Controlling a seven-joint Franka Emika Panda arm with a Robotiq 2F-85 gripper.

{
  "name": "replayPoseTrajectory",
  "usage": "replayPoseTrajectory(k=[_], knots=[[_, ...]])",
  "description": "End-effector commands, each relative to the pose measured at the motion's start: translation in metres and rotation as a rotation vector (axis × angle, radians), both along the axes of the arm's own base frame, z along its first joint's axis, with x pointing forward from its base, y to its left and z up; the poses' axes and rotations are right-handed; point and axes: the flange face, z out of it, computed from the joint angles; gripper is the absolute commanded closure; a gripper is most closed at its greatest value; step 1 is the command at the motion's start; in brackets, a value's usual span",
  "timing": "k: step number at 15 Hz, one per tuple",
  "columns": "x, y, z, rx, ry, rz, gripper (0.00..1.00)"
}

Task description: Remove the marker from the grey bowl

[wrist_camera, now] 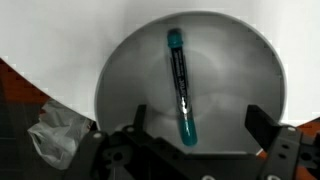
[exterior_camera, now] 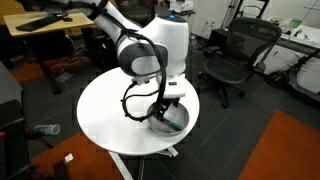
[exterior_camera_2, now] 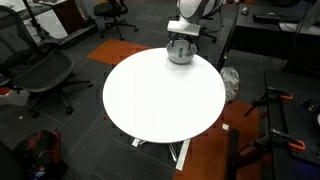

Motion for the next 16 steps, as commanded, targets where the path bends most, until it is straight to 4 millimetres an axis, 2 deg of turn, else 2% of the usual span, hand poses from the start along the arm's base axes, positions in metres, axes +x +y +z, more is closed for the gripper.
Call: replayPoseTrajectory(k=[1,9,10,11,16], knots=[[0.008,-0.012,-0.013,0.031,0.028,0.004,0.0],[0.011,-0.027,-0.04,0.041,0.054,0.046,0.0],[0.012,-0.027,-0.042,0.044,0.053,0.048,0.25],[0.013,-0.027,-0.043,0.041,0.055,0.057,0.26],[0.016,-0.031,-0.042,0.043,0.051,0.066,0.64]])
